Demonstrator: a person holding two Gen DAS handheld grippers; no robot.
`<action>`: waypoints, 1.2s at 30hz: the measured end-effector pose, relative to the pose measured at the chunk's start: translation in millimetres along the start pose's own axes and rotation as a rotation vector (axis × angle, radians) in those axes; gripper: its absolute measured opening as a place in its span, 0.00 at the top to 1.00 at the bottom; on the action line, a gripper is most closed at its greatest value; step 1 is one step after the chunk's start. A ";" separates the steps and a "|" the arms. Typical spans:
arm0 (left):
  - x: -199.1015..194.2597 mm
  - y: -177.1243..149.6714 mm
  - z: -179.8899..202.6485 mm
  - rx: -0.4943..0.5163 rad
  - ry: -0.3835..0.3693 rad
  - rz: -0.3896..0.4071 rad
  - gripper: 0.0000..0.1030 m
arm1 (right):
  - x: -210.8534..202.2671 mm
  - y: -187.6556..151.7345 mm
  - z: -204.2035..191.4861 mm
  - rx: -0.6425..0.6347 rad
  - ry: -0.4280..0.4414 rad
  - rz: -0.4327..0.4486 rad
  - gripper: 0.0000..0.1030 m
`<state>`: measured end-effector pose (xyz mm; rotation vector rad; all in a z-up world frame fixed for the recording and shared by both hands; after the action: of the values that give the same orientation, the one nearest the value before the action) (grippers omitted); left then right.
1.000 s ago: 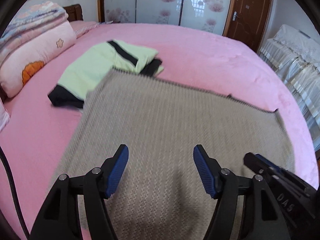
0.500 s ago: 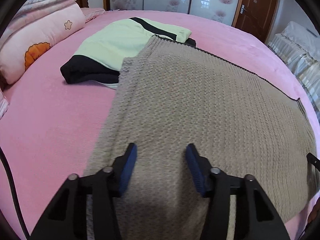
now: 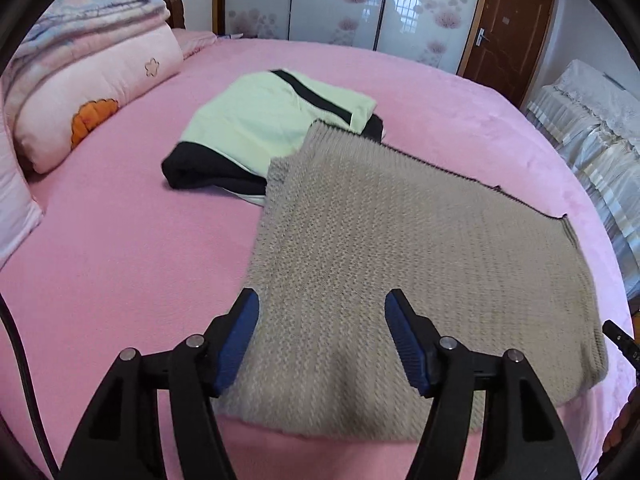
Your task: Fold large clothes
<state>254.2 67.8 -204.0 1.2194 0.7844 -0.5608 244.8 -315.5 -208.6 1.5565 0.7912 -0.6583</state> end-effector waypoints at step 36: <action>-26.1 -70.8 -47.7 -0.234 -0.110 -0.173 0.06 | -50.9 -35.5 -27.8 -0.009 -0.035 0.033 0.48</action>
<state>174.1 94.1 -233.3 0.9042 0.8417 -0.6522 185.0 -291.9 -186.4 1.5424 0.7401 -0.6553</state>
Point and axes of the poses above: each gripper's, at about its wrist camera, not at the fingertips, and x roughly the way its jaws point, z to its right, y to its top, the point moved 4 cm from there along x, roughly the way its jaws point, and after that the axes turned 4 degrees about -x, right-handed, at the moved point
